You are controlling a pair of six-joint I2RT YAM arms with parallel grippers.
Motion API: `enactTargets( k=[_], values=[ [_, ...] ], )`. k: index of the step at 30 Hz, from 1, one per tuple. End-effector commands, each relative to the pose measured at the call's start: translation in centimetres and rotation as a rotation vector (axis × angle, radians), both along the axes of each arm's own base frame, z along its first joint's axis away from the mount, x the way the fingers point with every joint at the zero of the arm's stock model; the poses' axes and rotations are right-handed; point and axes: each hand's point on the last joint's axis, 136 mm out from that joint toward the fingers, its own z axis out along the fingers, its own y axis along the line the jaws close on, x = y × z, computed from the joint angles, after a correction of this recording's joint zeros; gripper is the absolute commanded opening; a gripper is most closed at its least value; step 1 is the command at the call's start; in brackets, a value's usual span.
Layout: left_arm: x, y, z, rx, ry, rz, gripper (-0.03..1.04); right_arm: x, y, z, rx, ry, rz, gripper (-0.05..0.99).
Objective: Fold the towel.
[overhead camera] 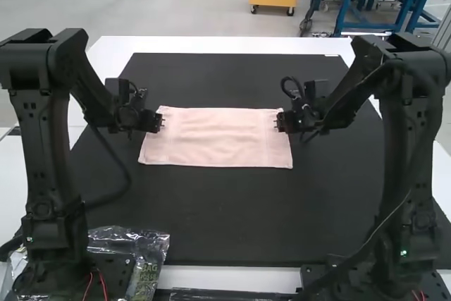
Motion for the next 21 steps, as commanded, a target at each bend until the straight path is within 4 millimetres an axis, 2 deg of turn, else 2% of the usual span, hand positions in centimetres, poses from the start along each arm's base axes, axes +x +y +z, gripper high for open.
enactTargets(
  k=[1, 2, 7, 14, 18, 21],
  values=[
    [0.7, -0.1, -0.6, 0.017, -0.011, -0.014, 0.17, -0.2, 1.2, -0.6, -0.036, -0.009, 0.068, -0.02],
    [0.8, -0.2, -0.8, 0.016, -0.017, -0.015, 0.01, -0.5, 1.3, -1.0, -0.032, 0.005, 0.081, -0.02],
    [1.1, -0.2, -0.4, 0.012, -0.034, -0.021, 0.02, -0.5, 0.5, -1.0, -0.028, 0.016, 0.072, -0.02],
    [2.2, -0.5, 2.8, 0.001, -0.082, -0.040, 0.02, 1.5, -1.7, 2.7, 0.015, -0.037, 0.006, -0.02],
    [2.3, -0.9, 4.3, -0.014, -0.083, -0.060, 0.02, 1.7, -2.0, 4.5, 0.048, -0.048, 0.008, -0.02],
    [2.2, -0.5, 5.2, -0.021, -0.084, -0.060, 0.02, 1.3, -2.2, 4.9, 0.081, -0.023, 0.016, -0.02]
  ],
)
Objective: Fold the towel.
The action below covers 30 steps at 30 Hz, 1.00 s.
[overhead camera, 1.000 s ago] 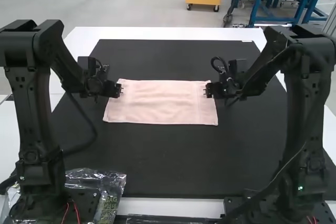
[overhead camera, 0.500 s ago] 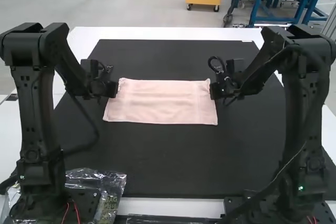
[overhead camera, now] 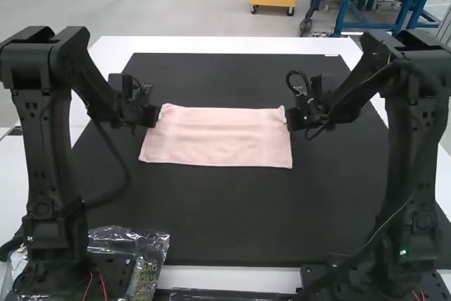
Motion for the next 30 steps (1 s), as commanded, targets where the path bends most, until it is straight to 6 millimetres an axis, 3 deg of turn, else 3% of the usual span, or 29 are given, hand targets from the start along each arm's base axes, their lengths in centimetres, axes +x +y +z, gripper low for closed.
enactTargets(
  k=[1, 9, 18, 30],
  values=[
    [1.4, 1.5, 3.9, 0.006, -0.080, 0.015, 0.02, 1.2, -1.3, 3.5, 0.048, -0.051, -0.027, -0.02],
    [-0.7, 2.5, 4.2, -0.006, -0.007, 0.003, 0.02, -0.4, -1.5, 4.1, 0.081, -0.008, -0.007, -0.02],
    [-3.9, 3.7, 4.7, -0.001, 0.030, 0.017, 0.02, -3.6, -1.2, 4.9, 0.104, 0.049, 0.027, -0.02],
    [-8.6, 2.8, 6.4, -0.003, 0.046, 0.007, 0.02, -8.8, -1.3, 6.2, 0.123, 0.069, 0.047, -0.02]
  ],
)
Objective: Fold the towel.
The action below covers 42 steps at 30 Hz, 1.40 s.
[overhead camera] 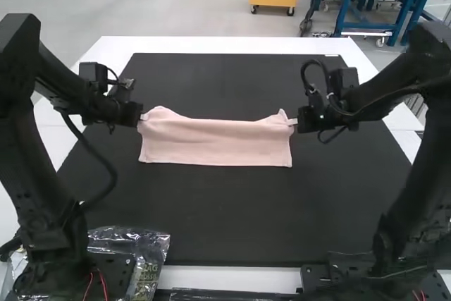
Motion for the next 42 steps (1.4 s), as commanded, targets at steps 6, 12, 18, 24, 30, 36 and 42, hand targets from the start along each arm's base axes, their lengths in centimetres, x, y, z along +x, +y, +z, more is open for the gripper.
enactTargets(
  k=[6, 12, 18, 24, 30, 36, 42],
  values=[
    [-2.0, 1.2, 1.6, 0.038, -0.026, 0.035, 0.02, -2.0, -1.5, 1.1, 0.002, -0.009, -0.033, -0.02],
    [-4.2, 0.9, 0.7, 0.031, 0.012, 0.035, 0.02, -4.4, -1.8, -0.7, -0.006, 0.039, -0.031, -0.02],
    [-6.1, 0.6, -1.1, 0.031, 0.034, 0.037, 0.02, -5.5, -1.8, -2.3, -0.010, 0.050, -0.030, -0.02],
    [-7.5, 0.2, -2.6, 0.030, 0.031, 0.037, 0.33, -5.5, -2.2, -3.8, -0.015, 0.088, -0.053, 0.57],
    [-6.7, 0.7, -1.7, 0.018, -0.017, 0.060, 0.98, -3.8, -2.2, -2.4, -0.015, 0.050, -0.070, 0.90],
    [-5.0, 2.7, 1.7, -0.038, -0.127, 0.155, 0.97, -3.0, -1.4, -1.6, -0.006, 0.033, -0.055, 0.90],
    [-4.5, 3.0, 2.7, -0.053, -0.140, 0.166, 0.97, -3.5, -0.4, -2.6, -0.013, 0.056, -0.028, 0.90]
  ],
)
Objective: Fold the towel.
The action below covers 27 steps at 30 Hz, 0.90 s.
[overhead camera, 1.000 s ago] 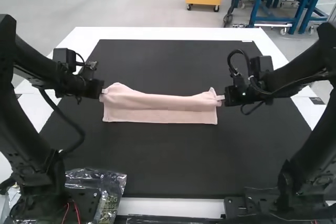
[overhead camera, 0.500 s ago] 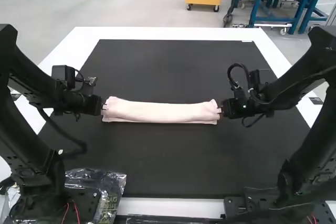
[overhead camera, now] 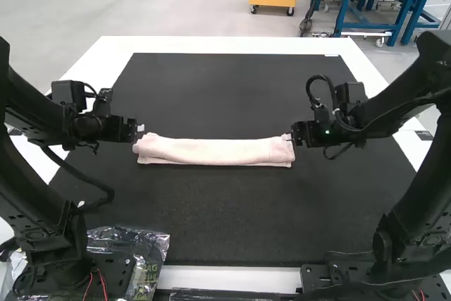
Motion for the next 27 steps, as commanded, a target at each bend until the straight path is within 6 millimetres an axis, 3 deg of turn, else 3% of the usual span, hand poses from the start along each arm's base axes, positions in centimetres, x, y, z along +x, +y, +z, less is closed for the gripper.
enactTargets(
  k=[1, 14, 21, 22, 23, 25, 27],
  values=[
    [0.9, 0.3, 1.8, -0.017, -0.043, 0.011, 0.97, 0.1, 0.7, -0.4, -0.002, 0.010, 0.011, 0.90],
    [1.0, 0.1, 1.9, -0.020, -0.044, 0.007, 0.97, -0.4, 1.7, -2.3, -0.013, 0.042, 0.043, 0.90],
    [0.9, 0.1, 1.8, -0.020, -0.042, 0.007, 0.97, -1.6, 3.4, -3.6, -0.021, 0.075, 0.094, 0.85],
    [0.9, 0.1, 1.8, -0.020, -0.042, 0.007, 0.97, -1.8, 3.8, -3.7, -0.018, 0.081, 0.103, 0.76],
    [0.8, 0.1, 1.7, -0.020, -0.039, 0.006, 0.97, -2.0, 4.0, -3.9, -0.012, 0.090, 0.113, 0.60],
    [0.8, 0.0, 1.6, -0.021, -0.037, 0.005, 0.97, -3.0, 4.9, -4.2, 0.031, 0.121, 0.160, 0.06],
    [0.7, 0.0, 1.5, -0.022, -0.035, 0.004, 0.97, -3.3, 4.7, -4.8, 0.025, 0.141, 0.157, -0.02]
  ],
)
